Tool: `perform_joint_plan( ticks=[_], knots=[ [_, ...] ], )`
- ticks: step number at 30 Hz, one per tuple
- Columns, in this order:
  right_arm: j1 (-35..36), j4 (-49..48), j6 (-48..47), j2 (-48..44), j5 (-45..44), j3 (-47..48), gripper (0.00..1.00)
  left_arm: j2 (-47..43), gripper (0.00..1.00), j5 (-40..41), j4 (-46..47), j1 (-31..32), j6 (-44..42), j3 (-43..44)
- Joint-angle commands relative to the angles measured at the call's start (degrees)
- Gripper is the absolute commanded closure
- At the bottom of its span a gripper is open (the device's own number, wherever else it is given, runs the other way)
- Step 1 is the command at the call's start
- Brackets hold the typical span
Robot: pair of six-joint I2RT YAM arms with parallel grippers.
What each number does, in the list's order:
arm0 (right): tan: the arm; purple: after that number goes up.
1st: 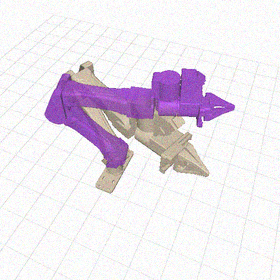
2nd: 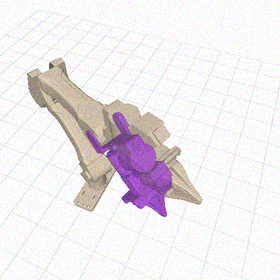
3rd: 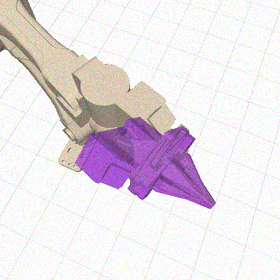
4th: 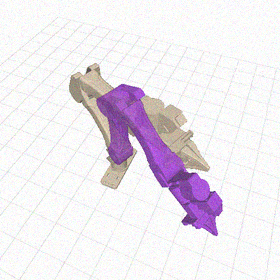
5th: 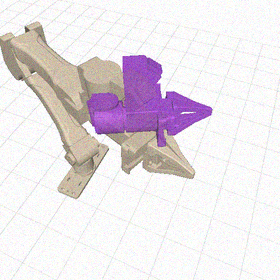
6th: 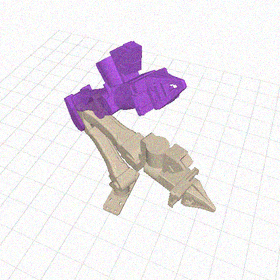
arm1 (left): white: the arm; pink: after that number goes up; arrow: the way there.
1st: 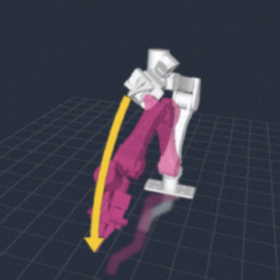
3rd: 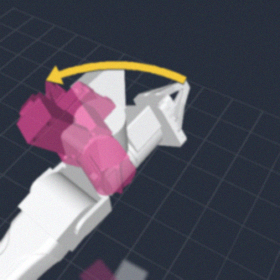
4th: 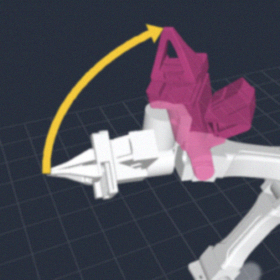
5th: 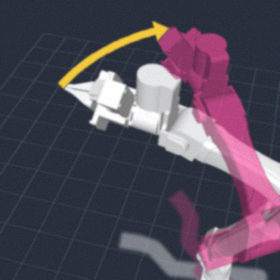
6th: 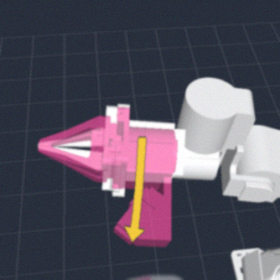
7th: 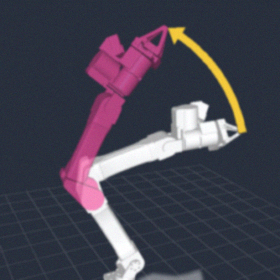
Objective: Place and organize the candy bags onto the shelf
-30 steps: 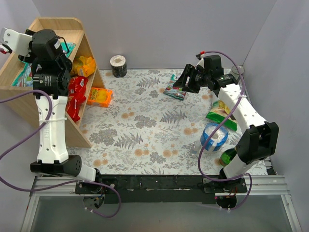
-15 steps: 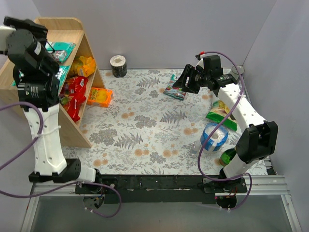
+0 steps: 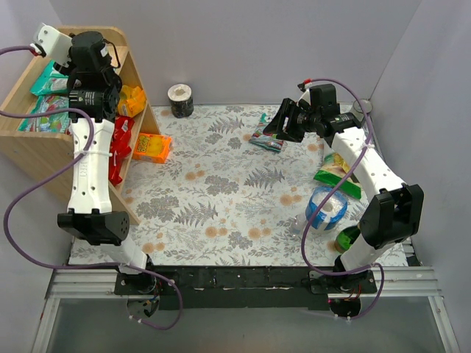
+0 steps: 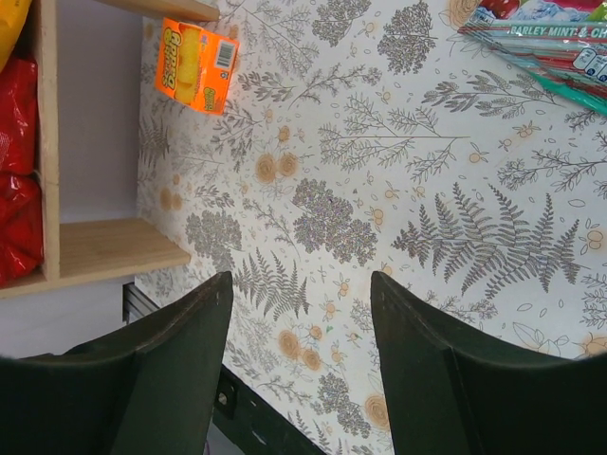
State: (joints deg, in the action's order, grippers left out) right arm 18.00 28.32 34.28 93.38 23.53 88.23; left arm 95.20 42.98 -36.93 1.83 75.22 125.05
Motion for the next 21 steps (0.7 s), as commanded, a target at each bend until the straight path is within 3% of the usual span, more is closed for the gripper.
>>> perform_joint_plan(
  ticks=[1, 5, 10, 21],
  knots=[
    [-0.2, -1.9, -0.8, -0.3, 1.0, 0.6, 0.33, -6.0, 0.64, 8.6, 2.9, -0.2, -0.5, -3.5],
    [-0.2, -1.4, -1.0, 0.4, 0.9, 1.7, 0.34, -11.9, 0.67, 13.2, 6.6, -0.2, 0.7, -14.5],
    [-0.2, -1.6, -0.8, 1.2, 1.3, 1.8, 0.34, -17.5, 0.67, 14.1, 12.9, -0.2, -0.3, -21.5],
    [-0.2, -1.4, -0.6, 2.1, 0.7, 2.7, 0.34, -16.2, 0.57, -1.2, 16.1, -0.2, -3.2, -16.5]
  ],
)
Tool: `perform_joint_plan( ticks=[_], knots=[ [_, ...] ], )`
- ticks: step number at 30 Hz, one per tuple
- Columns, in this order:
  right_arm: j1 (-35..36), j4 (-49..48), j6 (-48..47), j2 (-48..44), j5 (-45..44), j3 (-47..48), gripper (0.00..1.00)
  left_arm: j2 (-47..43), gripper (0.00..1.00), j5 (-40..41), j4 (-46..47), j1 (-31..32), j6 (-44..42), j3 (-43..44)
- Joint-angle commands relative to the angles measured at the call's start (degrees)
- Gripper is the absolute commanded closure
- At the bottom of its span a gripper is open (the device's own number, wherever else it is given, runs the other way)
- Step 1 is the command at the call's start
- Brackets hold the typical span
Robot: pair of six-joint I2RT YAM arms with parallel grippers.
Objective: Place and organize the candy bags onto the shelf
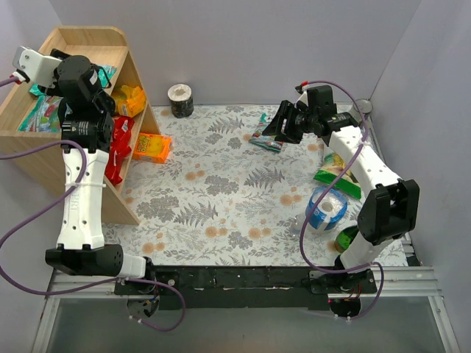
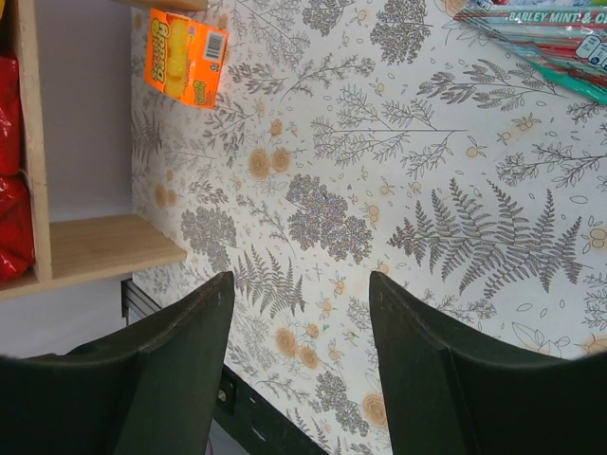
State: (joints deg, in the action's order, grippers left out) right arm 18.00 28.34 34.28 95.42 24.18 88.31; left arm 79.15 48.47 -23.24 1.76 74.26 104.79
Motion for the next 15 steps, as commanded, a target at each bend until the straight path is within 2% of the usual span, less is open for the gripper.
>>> perform_joint_plan(
  ticks=[1, 2, 4, 5, 7, 8, 12, 15],
  knots=[
    [-0.2, -1.2, -1.0, 0.2, -0.7, 2.9, 0.33, -0.2, 0.54, -9.1, 3.4, -0.1, -2.5, 4.3],
    [-0.2, -0.5, -1.1, 0.4, -1.2, 3.7, 0.32, -0.1, 0.49, -14.8, 4.3, -0.1, -4.6, 5.0],
    [-0.2, 0.2, -1.8, 1.3, -2.6, 4.7, 0.30, 0.1, 0.45, -22.1, 5.7, -0.1, -5.3, 5.6],
    [-0.3, 0.9, -2.0, 1.8, -3.1, 5.8, 0.29, 0.6, 0.40, -29.5, 6.1, -0.1, -5.7, 6.2],
    [-0.3, 1.5, -2.4, 2.9, -4.6, 6.9, 0.27, 1.5, 0.37, -36.1, 6.0, -0.1, -5.0, 6.7],
    [-0.4, 1.7, -2.6, 3.2, -5.0, 7.4, 0.27, 2.1, 0.34, -42.5, 6.0, 0.0, -4.8, 6.9],
    [-0.9, 1.8, -2.3, 4.9, -7.6, 7.5, 0.24, 4.6, 0.31, -51.4, 5.2, 2.0, -3.3, 6.4],
    [-1.8, 1.3, -2.2, 6.1, -9.7, 7.0, 0.22, 5.1, 0.29, -50.4, 4.8, 7.5, -5.5, 5.2]
  ],
)
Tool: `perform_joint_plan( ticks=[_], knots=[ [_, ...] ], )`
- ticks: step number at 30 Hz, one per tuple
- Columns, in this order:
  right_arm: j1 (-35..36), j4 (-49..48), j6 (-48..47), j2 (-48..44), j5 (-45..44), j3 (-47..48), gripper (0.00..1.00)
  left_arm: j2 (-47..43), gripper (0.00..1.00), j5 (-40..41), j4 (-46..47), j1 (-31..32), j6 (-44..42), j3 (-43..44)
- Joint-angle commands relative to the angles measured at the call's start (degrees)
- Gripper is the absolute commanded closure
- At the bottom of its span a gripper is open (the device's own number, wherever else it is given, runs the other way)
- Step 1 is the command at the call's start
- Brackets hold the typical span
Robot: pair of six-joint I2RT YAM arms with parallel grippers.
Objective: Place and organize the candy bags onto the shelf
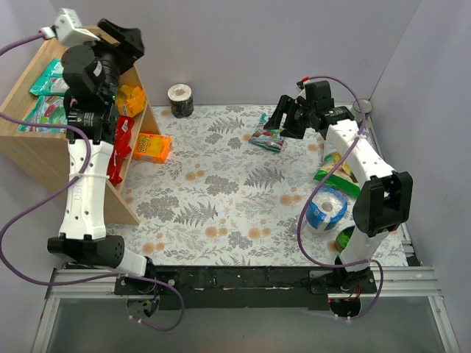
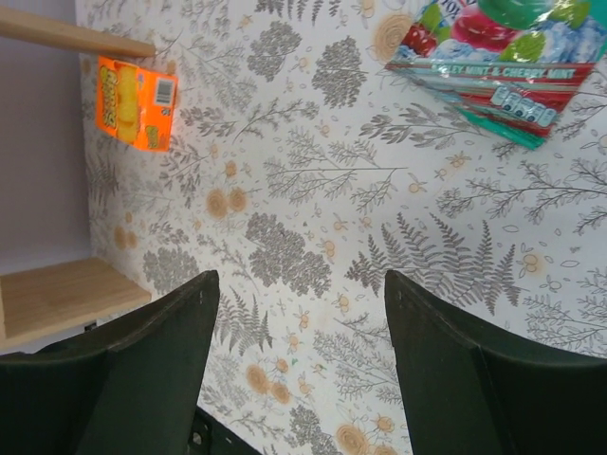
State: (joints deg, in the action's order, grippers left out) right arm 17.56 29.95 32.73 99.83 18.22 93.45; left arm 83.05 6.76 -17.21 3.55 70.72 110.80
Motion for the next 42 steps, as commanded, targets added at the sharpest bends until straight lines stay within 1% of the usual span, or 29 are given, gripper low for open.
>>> perform_joint_plan(
  ticks=[1, 2, 4, 5, 9, 14, 18, 21, 24, 25, 26, 29, 31, 34, 36, 42],
  knots=[
    [-1.7, -0.7, -0.7, 2.0, -4.1, 1.7, 0.21, 1.6, 0.28, -8.2, -1.2, 7.6, -4.3, -1.0],
    [-2.0, -0.9, -0.7, 2.5, -4.2, 1.7, 0.21, 1.9, 0.28, -7.6, -1.3, 11.3, -5.3, -1.2],
    [-3.1, -1.8, -0.8, 3.8, -4.3, 1.7, 0.21, 3.2, 0.26, -2.3, -3.2, 14.8, -6.6, -1.3],
    [-3.5, -2.0, -0.7, 4.1, -4.4, 1.8, 0.21, 3.6, 0.26, -1.8, -3.9, 16.8, -6.8, -1.3],
    [-5.1, -3.1, 0.0, 6.5, -4.4, 2.2, 0.21, 5.6, 0.25, -0.3, -7.3, 20.3, -8.0, -2.2],
    [-5.6, -3.3, 0.2, 9.8, -3.8, 4.1, 0.21, 6.9, 0.21, -1.8, -7.5, 24.1, -10.2, -8.6],
    [-6.1, -3.8, 0.2, 13.4, -3.0, 6.1, 0.21, 8.4, 0.17, -6.3, -7.8, 25.0, -10.4, -13.3],
    [-6.3, -5.7, -0.3, 15.6, -2.8, 7.3, 0.21, 10.3, 0.14, -6.1, -10.2, 25.0, -8.8, -15.6],
    [-6.4, -6.1, -0.8, 18.3, -3.3, 8.8, 0.22, 11.9, 0.11, -6.7, -12.0, 25.1, -9.3, -17.0],
    [-6.5, -5.8, -1.1, 19.1, -3.5, 9.5, 0.22, 12.1, 0.10, -8.6, -12.1, 25.1, -9.4, -17.4],
    [-6.5, -5.5, -1.3, 20.8, -4.0, 10.1, 0.22, 12.4, 0.09, -8.6, -12.2, 25.0, -9.4, -17.8],
    [-6.9, -5.4, -2.4, 24.3, -5.4, 13.2, 0.22, 12.8, 0.05, -9.0, -12.4, 25.1, -9.5, -19.1],
    [-7.5, -4.5, -3.3, 26.5, -6.9, 17.1, 0.21, 12.8, 0.02, -9.6, -12.4, 25.0, -9.4, -20.0],
    [-9.3, -2.6, -3.4, 30.7, -6.3, 21.8, 0.21, 12.4, 0.02, -9.7, -12.4, 25.1, -9.2, -21.2],
    [-9.7, -2.2, -3.8, 32.5, -6.0, 22.7, 0.21, 12.2, 0.02, -9.7, -12.1, 25.1, -9.1, -21.9],
    [-9.7, -3.8, -5.8, 34.4, -3.9, 20.2, 0.21, 11.7, 0.02, -11.2, -10.4, 25.1, -8.6, -24.0]
  ],
)
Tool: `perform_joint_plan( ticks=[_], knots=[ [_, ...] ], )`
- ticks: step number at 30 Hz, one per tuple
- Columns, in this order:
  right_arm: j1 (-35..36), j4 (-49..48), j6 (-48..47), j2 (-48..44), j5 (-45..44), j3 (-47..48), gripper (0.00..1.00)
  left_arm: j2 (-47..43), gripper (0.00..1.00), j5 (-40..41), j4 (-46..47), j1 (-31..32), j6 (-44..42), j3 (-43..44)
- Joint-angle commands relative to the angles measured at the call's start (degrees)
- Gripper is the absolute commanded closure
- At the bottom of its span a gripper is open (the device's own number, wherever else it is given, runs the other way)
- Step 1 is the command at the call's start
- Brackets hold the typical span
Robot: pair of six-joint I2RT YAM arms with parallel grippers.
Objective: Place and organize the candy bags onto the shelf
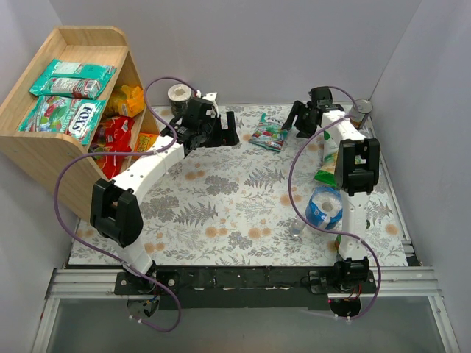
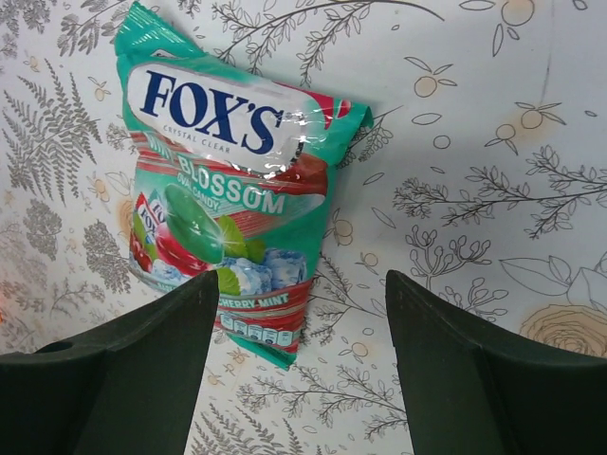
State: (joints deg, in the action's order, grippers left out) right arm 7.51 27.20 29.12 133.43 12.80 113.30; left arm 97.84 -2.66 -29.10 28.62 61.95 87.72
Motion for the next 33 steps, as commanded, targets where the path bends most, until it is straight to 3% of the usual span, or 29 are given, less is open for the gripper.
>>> perform_joint_plan(
  ticks=[1, 8, 18, 21, 22, 24, 25, 28, 33],
  knots=[
    [0.3, -1.3, -2.4, 1.0, 1.8, 0.1, 0.21, -3.0, 0.02, -2.0, 1.6, 0.0, 0.3, -1.0],
    [0.7, -2.4, -2.8, 4.5, 7.4, 0.4, 0.22, -2.1, 0.02, -3.7, 1.7, -0.1, 1.3, -1.0],
    [2.1, -1.4, 0.4, 7.5, 5.9, 3.2, 0.30, -2.2, 0.02, -2.5, 1.2, -0.1, 1.5, -1.2],
    [2.3, -1.1, 0.3, 7.7, 5.2, 3.6, 0.39, -2.5, 0.02, -2.2, 0.8, -0.1, 1.5, -1.1],
    [2.2, -1.2, 0.3, 7.7, 5.0, 3.6, 0.49, -2.6, 0.02, -2.0, 0.8, -0.1, 1.5, -1.1],
    [2.2, -1.0, 0.2, 7.8, 4.7, 3.9, 0.59, -2.9, 0.02, -1.7, 0.9, -0.1, 1.4, -1.2],
    [2.2, -0.9, 0.3, 7.8, 4.6, 4.0, 0.73, -3.0, 0.02, -1.5, 0.9, -0.1, 1.3, -1.2],
    [2.3, -0.4, 0.2, 7.6, 4.0, 4.3, 0.96, -2.9, 0.02, -1.1, 0.7, -0.1, 1.3, -1.2],
    [2.2, -0.7, 0.4, 5.1, 5.2, 3.8, 0.99, -2.8, 0.02, -1.1, 0.2, -0.1, 1.5, -1.1]
  ],
)
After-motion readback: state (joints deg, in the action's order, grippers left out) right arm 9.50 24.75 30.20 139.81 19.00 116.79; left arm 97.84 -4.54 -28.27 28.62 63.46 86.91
